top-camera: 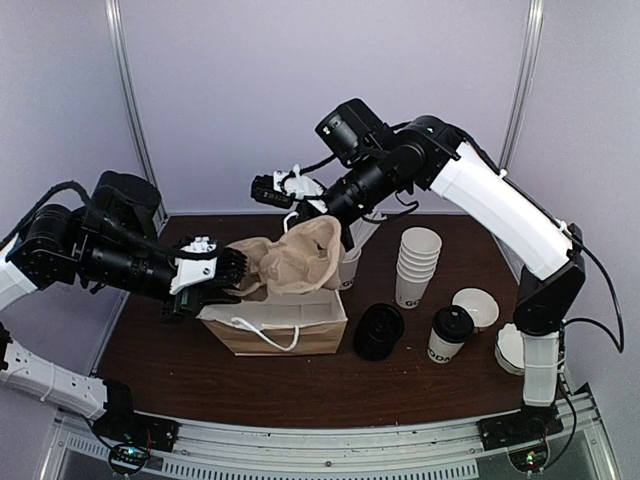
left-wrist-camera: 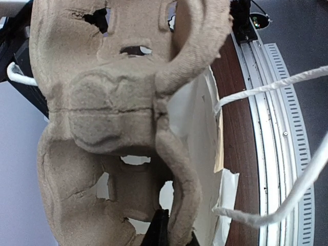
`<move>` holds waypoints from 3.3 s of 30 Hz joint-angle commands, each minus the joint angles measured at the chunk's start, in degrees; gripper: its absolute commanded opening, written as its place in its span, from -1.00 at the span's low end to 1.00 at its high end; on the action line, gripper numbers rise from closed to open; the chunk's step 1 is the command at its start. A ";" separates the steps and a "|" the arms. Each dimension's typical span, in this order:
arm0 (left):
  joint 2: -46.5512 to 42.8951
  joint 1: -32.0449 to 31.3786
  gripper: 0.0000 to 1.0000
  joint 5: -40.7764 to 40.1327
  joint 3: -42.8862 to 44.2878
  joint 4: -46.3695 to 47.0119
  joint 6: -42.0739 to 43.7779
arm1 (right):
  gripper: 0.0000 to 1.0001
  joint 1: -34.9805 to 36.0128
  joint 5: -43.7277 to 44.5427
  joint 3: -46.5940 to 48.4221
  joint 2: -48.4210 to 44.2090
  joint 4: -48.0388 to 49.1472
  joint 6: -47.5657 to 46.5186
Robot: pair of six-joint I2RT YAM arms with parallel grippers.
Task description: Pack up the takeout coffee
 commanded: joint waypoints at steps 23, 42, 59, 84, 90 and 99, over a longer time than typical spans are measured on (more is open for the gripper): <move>5.94 -1.49 -1.00 -9.68 1.58 -15.19 1.75 | -1.00 -0.18 -7.53 -4.93 -1.48 -4.12 -3.33; 13.40 -2.40 -1.00 -12.90 8.41 -23.27 -7.07 | -1.00 0.39 -6.53 -5.52 -2.46 -5.09 -6.27; 10.83 -7.02 -1.00 -14.62 8.86 -22.11 -3.26 | -1.00 -0.21 -1.43 -4.25 -0.13 1.89 2.18; 7.02 -1.46 -1.00 -17.32 7.09 -21.66 -8.24 | -0.83 -0.13 -7.57 -3.91 -0.82 -4.85 -5.20; 9.94 -0.47 -1.00 -11.80 4.51 -22.48 -9.06 | -0.13 0.77 -6.67 -4.50 1.28 -10.95 -10.12; 12.85 -0.37 -1.00 -10.15 6.27 -22.65 -7.03 | 0.08 2.07 -3.49 -4.18 0.97 -14.79 -12.38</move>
